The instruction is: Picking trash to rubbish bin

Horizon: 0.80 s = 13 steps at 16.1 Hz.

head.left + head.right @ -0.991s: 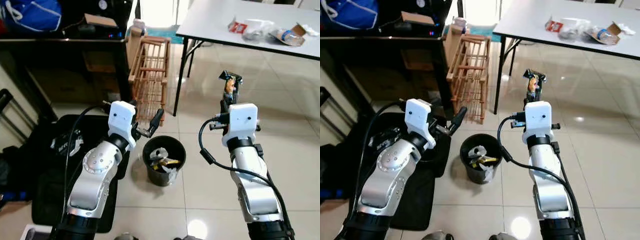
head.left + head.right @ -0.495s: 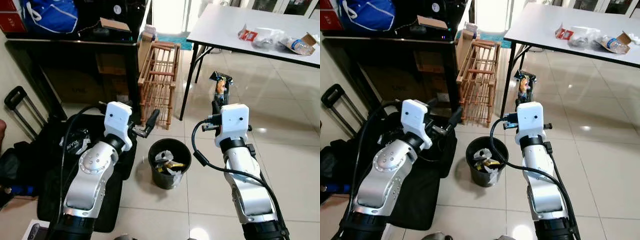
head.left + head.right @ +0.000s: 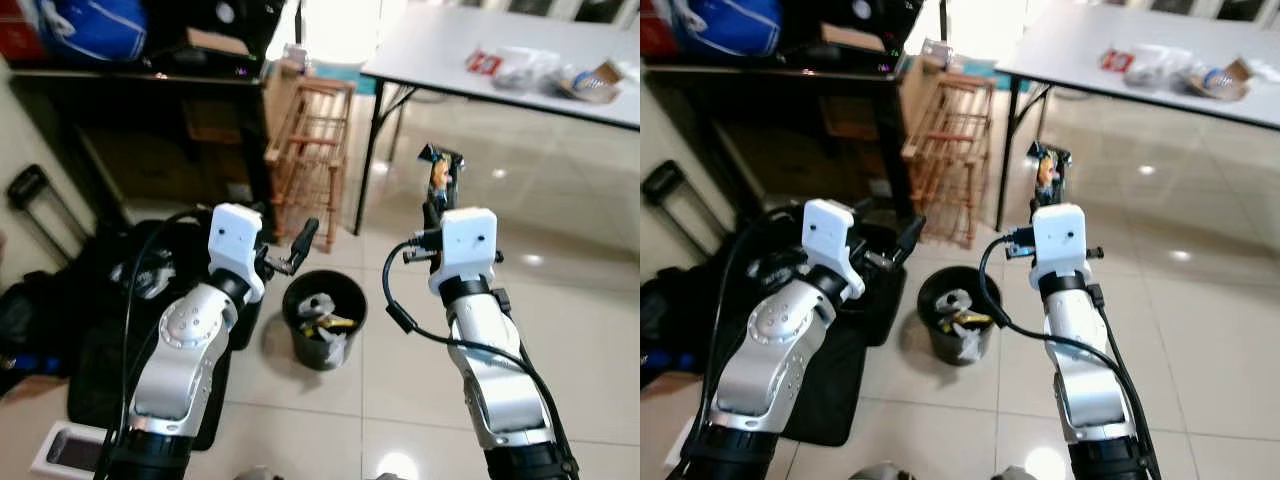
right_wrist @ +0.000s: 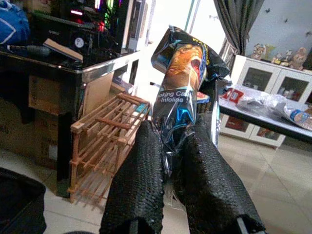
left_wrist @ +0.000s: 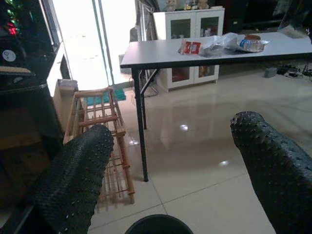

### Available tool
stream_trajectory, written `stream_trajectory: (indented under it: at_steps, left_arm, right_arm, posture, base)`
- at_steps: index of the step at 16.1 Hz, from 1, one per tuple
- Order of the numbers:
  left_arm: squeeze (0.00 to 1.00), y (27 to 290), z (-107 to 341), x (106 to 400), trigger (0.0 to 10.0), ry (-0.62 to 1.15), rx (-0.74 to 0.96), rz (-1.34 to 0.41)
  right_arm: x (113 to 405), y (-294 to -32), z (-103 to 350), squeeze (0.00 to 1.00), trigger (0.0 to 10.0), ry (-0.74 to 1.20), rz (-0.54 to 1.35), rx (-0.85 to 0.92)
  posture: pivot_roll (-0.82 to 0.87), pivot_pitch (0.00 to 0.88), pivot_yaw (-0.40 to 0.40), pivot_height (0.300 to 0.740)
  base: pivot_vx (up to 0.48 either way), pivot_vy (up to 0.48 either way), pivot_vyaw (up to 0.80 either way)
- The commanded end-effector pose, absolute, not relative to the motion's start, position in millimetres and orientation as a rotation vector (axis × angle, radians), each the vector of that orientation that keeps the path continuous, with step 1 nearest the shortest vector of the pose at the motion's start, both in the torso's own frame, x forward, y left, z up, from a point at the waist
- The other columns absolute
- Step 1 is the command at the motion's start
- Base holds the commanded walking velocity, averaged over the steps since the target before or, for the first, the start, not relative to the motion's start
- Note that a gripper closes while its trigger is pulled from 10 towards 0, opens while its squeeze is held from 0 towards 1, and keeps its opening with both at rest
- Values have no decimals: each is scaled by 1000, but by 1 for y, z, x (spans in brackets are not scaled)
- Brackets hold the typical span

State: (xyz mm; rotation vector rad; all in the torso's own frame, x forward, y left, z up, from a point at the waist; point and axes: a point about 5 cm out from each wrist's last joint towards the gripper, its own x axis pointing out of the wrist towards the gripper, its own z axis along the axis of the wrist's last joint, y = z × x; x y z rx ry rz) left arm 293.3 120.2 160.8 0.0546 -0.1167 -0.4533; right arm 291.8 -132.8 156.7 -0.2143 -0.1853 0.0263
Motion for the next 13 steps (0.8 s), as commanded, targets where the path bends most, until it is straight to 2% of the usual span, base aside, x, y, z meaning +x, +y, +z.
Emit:
stream_trajectory:
  at_steps: [1,9,13]
  left_arm:
    - [0,118,161,292,10000,-116,55,-461]
    - [0,116,158,292,10000,-101,72,-484]
    - [0,116,158,290,10000,-102,79,-500]
  right_arm:
    - [291,-134,158,0,10000,-187,24,-216]
    - [290,-131,156,0,10000,-175,38,-215]
    - [288,-130,154,0,10000,-166,39,-211]
  posture:
    - [39,86,0,740]
    - [35,94,2,740]
    - [37,94,7,740]
  base:
    - [0,0,0]
    - [0,0,0]
    - [369,0,0]
